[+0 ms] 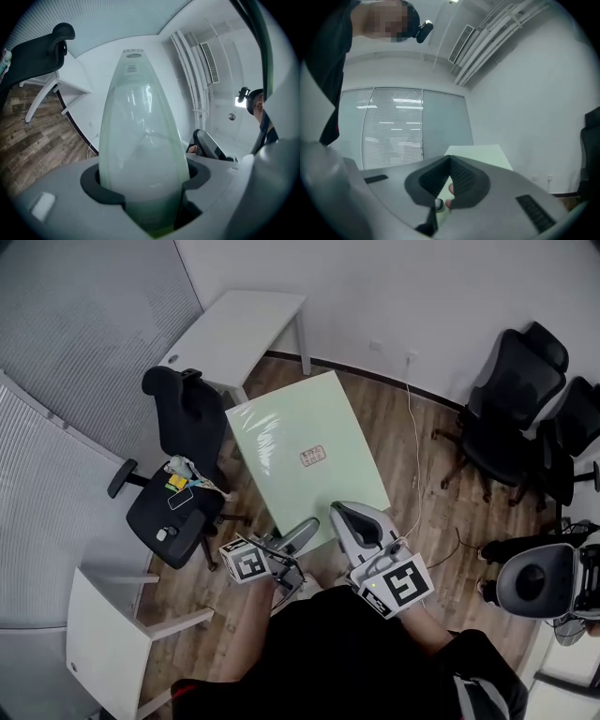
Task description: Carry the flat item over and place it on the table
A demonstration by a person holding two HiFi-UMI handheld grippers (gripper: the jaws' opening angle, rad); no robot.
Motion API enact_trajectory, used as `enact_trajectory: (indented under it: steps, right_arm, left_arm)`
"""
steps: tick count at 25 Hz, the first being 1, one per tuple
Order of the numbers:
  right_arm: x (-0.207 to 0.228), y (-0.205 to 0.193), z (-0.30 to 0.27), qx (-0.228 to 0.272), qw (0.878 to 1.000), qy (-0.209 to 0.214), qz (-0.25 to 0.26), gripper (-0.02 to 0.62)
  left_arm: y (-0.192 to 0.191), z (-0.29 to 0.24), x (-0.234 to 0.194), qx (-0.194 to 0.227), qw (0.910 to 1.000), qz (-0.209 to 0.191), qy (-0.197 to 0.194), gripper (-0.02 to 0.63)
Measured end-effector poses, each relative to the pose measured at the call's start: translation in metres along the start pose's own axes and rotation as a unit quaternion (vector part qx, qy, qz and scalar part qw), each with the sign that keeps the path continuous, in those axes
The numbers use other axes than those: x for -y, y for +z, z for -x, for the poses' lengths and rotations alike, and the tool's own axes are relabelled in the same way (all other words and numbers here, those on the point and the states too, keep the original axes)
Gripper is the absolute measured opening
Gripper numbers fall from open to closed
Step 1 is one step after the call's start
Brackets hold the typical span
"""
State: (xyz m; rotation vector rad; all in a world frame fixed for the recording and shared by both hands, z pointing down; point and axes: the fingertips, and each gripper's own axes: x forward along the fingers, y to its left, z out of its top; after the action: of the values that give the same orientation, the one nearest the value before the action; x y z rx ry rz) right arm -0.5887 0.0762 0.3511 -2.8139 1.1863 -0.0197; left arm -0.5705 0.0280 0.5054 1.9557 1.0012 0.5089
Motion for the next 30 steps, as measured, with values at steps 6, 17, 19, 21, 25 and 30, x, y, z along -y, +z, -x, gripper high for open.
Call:
enact_trajectory:
  steps: [6, 17, 19, 21, 25, 30]
  right_arm:
    - [0.025, 0.003, 0.01, 0.007, 1.0, 0.008, 0.0, 0.0]
    - [0.09, 0.011, 0.052, 0.022, 1.0, 0.001, -0.011, -0.001]
    - [0.1, 0.008, 0.058, 0.017, 1.0, -0.002, -0.009, -0.002]
    - [0.11, 0.007, 0.063, 0.013, 1.0, -0.004, -0.007, -0.001]
    - [0.128, 0.006, 0.065, 0.011, 1.0, -0.012, -0.009, 0.0]
    - [0.147, 0.001, 0.049, 0.006, 1.0, -0.013, -0.009, 0.0]
  left_arm:
    - [0.002, -0.027, 0.008, 0.012, 0.9999, -0.006, 0.002, 0.318]
    - [-0.022, -0.097, 0.023, 0.015, 0.9998, -0.016, -0.003, 0.319]
    - [-0.027, -0.11, 0.024, 0.017, 0.9998, -0.014, -0.003, 0.319]
    - [-0.032, -0.123, 0.024, 0.015, 0.9998, -0.01, -0.005, 0.318]
    - [-0.039, -0.142, 0.022, 0.003, 0.9999, -0.002, -0.011, 0.319]
    - [-0.028, -0.162, 0.01, -0.005, 0.9998, -0.012, -0.015, 0.319]
